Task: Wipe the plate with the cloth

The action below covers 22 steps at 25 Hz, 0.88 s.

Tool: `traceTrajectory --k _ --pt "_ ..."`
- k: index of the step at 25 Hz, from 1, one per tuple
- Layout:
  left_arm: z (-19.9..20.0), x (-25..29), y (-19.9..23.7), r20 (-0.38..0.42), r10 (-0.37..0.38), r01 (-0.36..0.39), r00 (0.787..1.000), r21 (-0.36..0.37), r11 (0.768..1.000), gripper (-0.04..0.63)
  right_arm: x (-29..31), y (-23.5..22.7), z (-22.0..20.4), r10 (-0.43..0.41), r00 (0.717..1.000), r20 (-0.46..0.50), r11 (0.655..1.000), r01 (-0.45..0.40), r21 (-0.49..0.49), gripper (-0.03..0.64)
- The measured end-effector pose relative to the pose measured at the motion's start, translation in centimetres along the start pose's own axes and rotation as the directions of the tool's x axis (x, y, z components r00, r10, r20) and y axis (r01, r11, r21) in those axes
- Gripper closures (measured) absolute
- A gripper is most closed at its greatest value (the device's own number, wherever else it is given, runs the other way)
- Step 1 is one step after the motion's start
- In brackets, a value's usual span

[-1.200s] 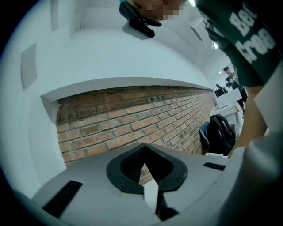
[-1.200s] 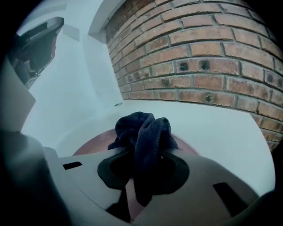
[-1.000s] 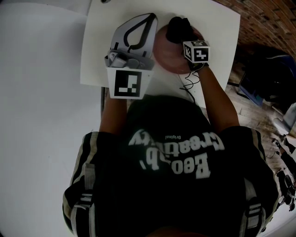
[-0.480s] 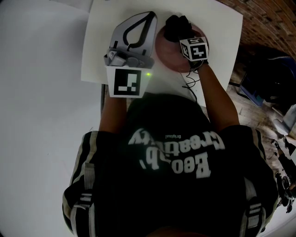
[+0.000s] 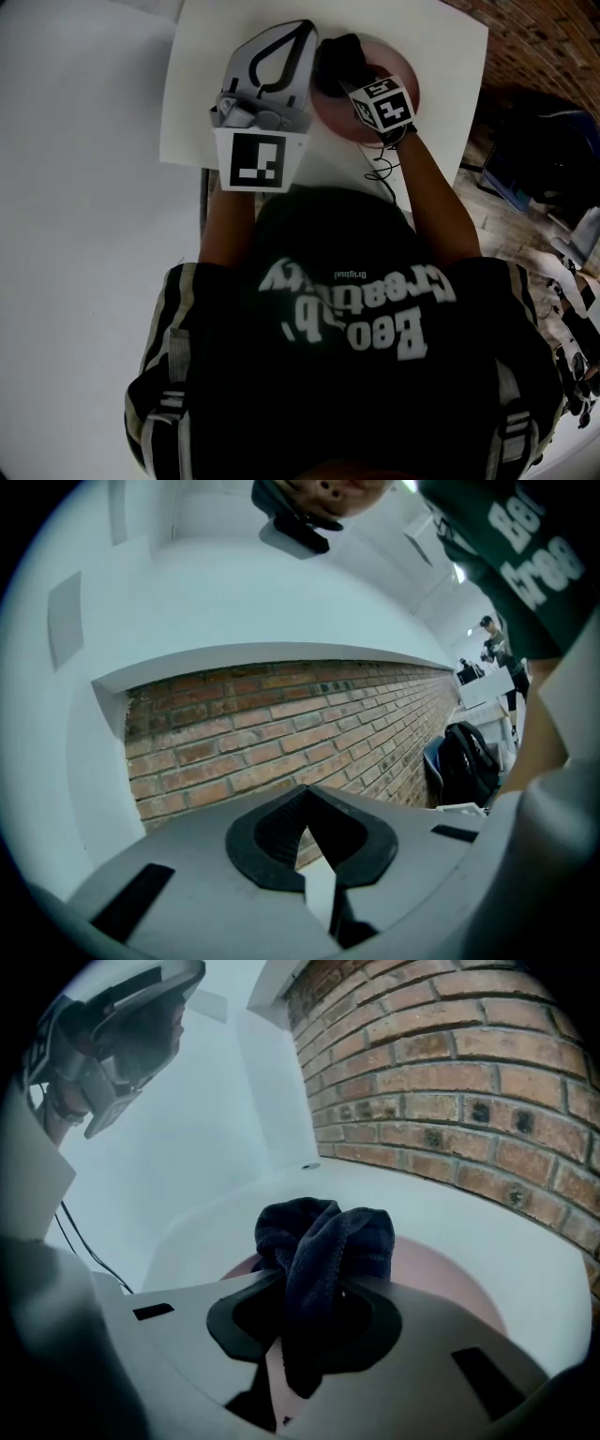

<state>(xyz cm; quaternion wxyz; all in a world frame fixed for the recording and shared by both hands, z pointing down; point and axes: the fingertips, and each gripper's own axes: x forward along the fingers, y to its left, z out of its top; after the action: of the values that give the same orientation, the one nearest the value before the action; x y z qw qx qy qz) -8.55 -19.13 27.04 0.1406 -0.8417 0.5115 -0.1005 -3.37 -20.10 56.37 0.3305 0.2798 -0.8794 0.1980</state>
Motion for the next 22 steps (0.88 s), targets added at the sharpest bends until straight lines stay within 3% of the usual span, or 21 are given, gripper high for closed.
traceTrajectory --k 14,22 --pt "0.6 0.2 -1.3 -0.003 -0.008 0.008 1.000 0.015 1.000 0.597 -1.7 3.1 -2.2 0.147 0.989 -0.033 0.989 -0.146 0.031 0.548" --pt "1.5 0.5 -2.3 0.020 -0.024 0.024 0.999 0.030 0.999 0.597 -3.0 4.9 -3.7 0.218 0.972 -0.086 0.976 -0.219 -0.006 0.548"
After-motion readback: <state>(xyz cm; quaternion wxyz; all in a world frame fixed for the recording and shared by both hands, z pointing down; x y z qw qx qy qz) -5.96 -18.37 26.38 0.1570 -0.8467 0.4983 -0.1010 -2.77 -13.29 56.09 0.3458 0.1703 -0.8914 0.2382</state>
